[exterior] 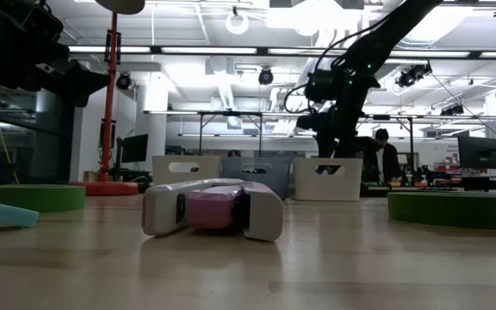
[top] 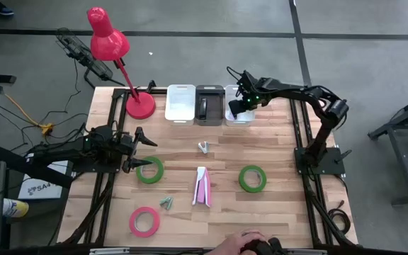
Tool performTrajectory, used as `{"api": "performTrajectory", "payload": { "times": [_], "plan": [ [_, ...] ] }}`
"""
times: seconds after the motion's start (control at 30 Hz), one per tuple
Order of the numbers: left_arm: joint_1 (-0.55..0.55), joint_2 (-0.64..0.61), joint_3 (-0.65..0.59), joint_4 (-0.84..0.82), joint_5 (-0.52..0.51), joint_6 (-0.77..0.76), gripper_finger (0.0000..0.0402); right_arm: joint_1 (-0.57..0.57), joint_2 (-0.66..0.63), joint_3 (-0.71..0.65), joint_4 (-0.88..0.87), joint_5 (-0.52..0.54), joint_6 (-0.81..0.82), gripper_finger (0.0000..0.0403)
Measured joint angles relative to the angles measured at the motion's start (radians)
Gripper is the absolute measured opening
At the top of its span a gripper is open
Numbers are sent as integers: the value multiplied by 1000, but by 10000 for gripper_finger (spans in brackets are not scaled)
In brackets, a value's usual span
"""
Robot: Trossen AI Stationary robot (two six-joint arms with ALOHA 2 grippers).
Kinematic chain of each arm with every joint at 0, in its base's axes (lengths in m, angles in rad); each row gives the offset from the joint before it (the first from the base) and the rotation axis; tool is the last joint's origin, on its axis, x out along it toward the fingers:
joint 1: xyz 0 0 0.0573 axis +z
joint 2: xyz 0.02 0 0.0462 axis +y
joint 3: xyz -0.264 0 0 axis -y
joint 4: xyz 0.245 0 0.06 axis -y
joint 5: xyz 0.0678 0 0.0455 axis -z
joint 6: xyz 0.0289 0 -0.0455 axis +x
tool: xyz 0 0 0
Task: Pick and place Stapler, Stapler remover, tape
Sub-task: Put the black staple remover into the right white bin
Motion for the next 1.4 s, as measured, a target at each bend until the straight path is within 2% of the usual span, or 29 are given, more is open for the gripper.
{"api": "performTrajectory", "payload": {
  "times": [0.13, 0.83, 1.4],
  "plan": [
    [0, 0, 0, 0, 0, 0, 356, 0, 23, 0, 1, -50, 20, 103],
    [0, 0, 0, 0, -3, 0, 356, -6, 23, 0, 3, -52, 64, 107],
    [0, 0, 0, 0, -3, 0, 356, -8, 23, 0, 3, -120, -22, 108]
  ]
}}
